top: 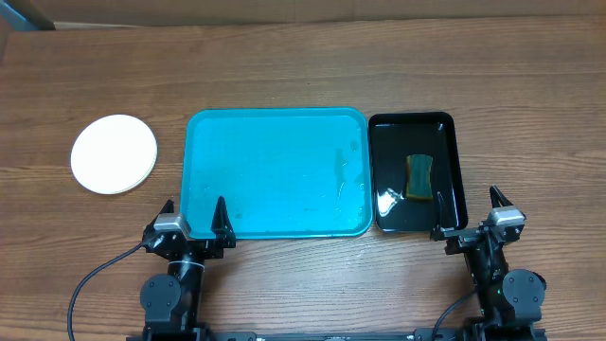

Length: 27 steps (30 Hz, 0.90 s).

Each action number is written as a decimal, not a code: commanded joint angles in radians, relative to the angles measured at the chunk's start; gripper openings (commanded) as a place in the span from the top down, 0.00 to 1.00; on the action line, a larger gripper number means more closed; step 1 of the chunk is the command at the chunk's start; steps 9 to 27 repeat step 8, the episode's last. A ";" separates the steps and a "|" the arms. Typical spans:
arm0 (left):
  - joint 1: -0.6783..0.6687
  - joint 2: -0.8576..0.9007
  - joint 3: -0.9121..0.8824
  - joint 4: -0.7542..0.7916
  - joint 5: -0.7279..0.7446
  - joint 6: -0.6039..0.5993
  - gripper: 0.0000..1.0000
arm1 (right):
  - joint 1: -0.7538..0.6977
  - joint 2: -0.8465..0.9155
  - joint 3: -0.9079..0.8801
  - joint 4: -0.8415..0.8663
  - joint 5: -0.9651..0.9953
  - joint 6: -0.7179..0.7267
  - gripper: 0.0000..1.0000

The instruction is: Clean dirty plates on tray and stack at the side

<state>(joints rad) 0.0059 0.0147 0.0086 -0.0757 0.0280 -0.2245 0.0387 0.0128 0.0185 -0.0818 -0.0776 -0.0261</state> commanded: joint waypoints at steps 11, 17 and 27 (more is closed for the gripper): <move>-0.005 -0.010 -0.004 -0.002 -0.010 0.030 0.00 | -0.006 -0.009 -0.011 0.004 0.006 0.003 0.00; -0.005 -0.010 -0.004 -0.002 -0.010 0.030 0.00 | -0.006 -0.009 -0.011 0.004 0.006 0.003 0.00; -0.005 -0.010 -0.004 -0.002 -0.010 0.030 0.00 | -0.006 -0.009 -0.011 0.004 0.006 0.003 0.00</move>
